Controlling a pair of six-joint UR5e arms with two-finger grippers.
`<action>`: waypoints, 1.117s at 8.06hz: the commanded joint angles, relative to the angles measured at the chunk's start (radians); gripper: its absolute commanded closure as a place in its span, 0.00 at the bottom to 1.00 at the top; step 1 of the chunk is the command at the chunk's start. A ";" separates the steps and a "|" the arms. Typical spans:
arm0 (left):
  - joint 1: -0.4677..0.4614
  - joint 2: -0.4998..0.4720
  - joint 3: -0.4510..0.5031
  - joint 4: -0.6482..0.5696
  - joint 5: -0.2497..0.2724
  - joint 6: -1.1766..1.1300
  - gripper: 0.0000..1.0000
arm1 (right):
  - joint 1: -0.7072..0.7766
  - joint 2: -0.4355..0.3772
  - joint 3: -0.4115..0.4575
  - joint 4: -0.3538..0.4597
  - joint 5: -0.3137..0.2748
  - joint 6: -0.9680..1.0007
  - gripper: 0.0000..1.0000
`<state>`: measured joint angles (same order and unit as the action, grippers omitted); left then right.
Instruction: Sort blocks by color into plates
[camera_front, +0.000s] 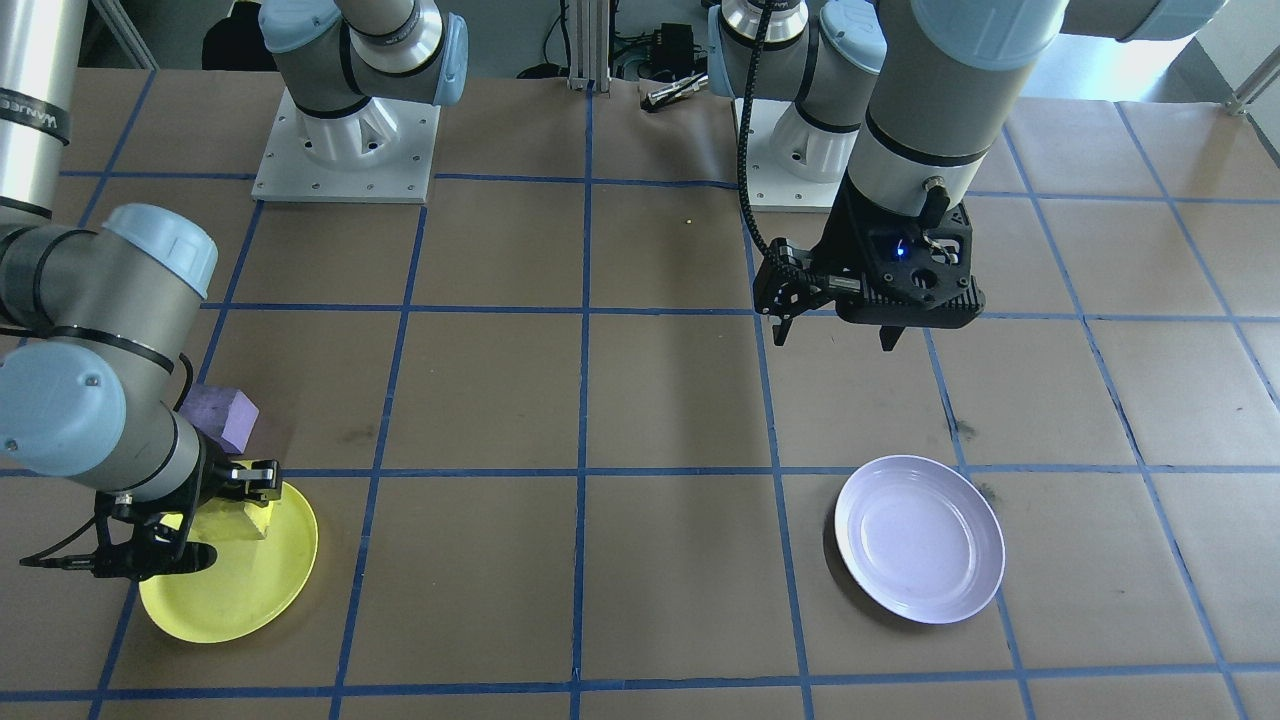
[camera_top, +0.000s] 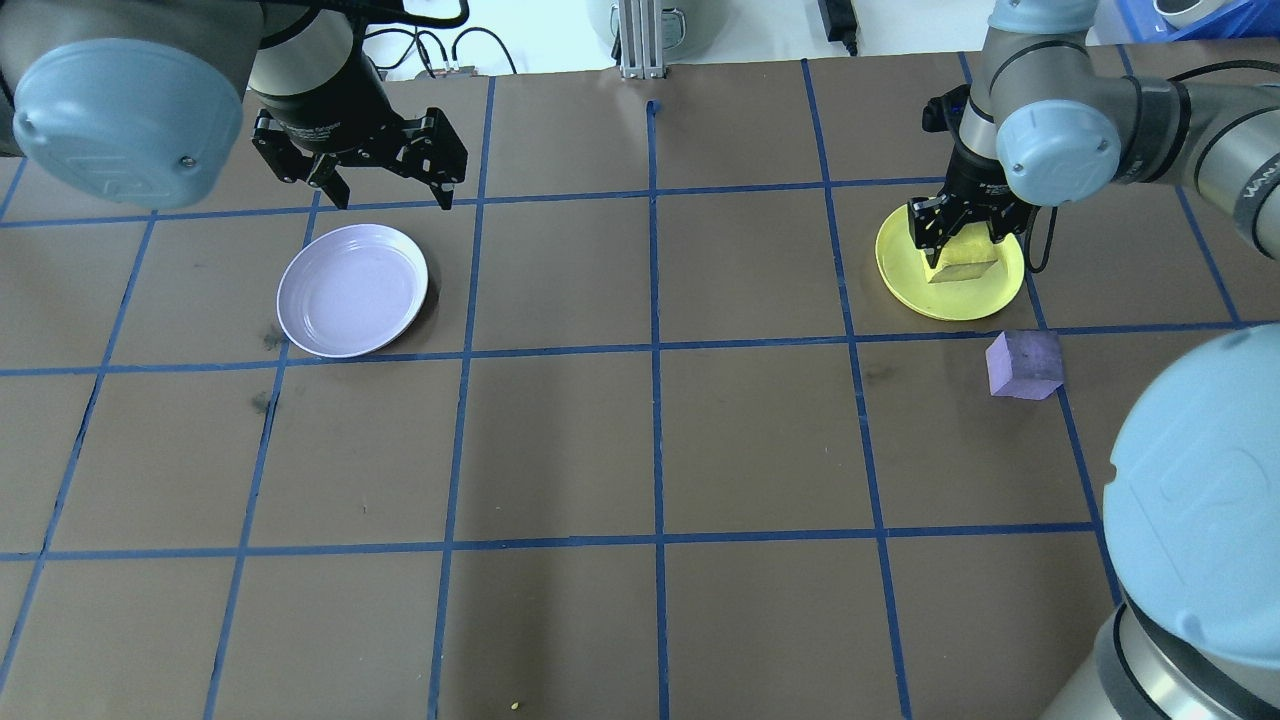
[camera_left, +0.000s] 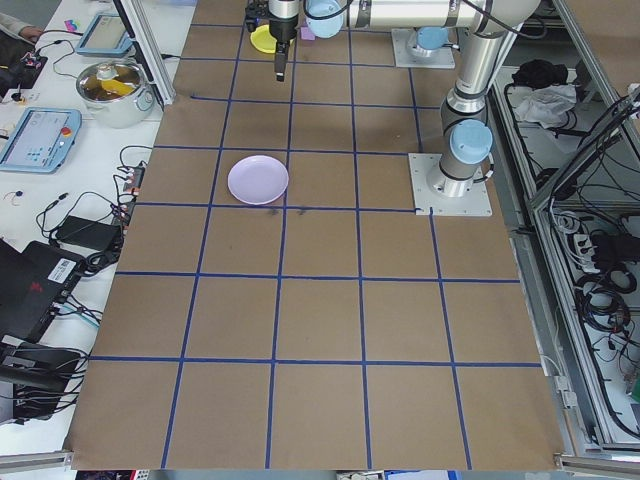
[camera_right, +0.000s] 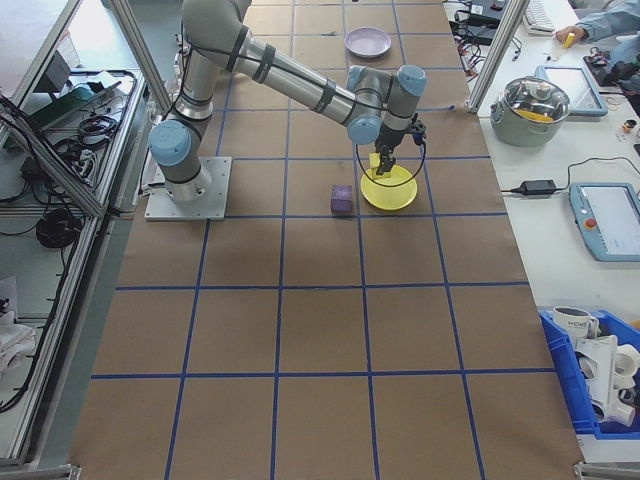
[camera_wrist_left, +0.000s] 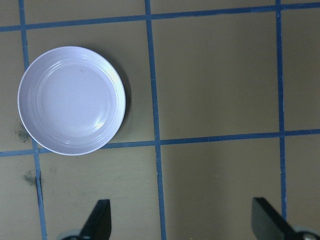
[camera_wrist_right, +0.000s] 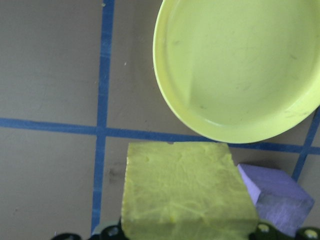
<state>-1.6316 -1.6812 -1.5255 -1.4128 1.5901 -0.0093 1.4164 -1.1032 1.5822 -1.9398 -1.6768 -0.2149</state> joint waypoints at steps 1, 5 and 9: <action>-0.001 0.000 -0.001 0.000 -0.005 -0.001 0.00 | -0.021 0.075 -0.030 -0.057 0.002 -0.003 0.01; -0.001 0.000 -0.004 0.002 0.002 -0.001 0.00 | -0.086 0.054 -0.027 -0.047 0.000 -0.049 0.00; -0.001 -0.003 -0.002 0.006 -0.002 -0.014 0.00 | -0.152 -0.049 0.080 -0.013 0.086 -0.080 0.00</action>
<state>-1.6322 -1.6851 -1.5284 -1.4076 1.5863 -0.0199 1.2818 -1.1023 1.6044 -1.9675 -1.6555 -0.2954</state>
